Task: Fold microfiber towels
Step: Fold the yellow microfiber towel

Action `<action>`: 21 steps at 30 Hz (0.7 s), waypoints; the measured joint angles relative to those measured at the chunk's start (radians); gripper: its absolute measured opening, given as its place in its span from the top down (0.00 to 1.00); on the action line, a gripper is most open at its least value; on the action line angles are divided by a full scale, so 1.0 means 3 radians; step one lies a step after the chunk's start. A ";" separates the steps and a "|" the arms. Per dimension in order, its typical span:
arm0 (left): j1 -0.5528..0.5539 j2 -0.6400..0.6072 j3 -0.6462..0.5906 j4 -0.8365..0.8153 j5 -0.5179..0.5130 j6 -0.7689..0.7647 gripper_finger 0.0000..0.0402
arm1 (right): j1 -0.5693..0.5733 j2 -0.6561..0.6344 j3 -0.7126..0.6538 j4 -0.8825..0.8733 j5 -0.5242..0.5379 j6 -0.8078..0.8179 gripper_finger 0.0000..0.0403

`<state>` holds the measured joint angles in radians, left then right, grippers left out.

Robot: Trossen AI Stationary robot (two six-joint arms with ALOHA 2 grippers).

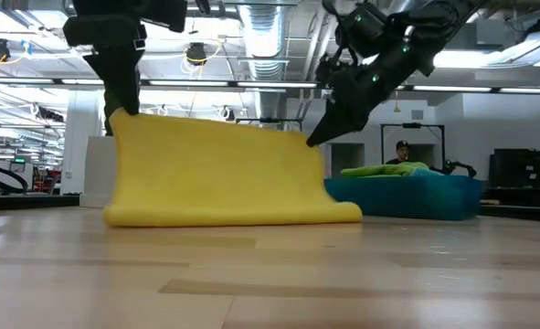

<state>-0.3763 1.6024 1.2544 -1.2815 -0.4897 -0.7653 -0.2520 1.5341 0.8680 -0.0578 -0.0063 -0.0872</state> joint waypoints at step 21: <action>0.0224 -0.0001 -0.0554 0.0515 -0.0150 0.0297 1.00 | -0.0204 0.0303 0.0008 0.0314 0.0015 -0.0169 0.92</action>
<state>-0.3092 1.6020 1.0882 -1.1271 -0.5346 -0.6762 -0.3134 1.6249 0.8703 0.0365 -0.0017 -0.1380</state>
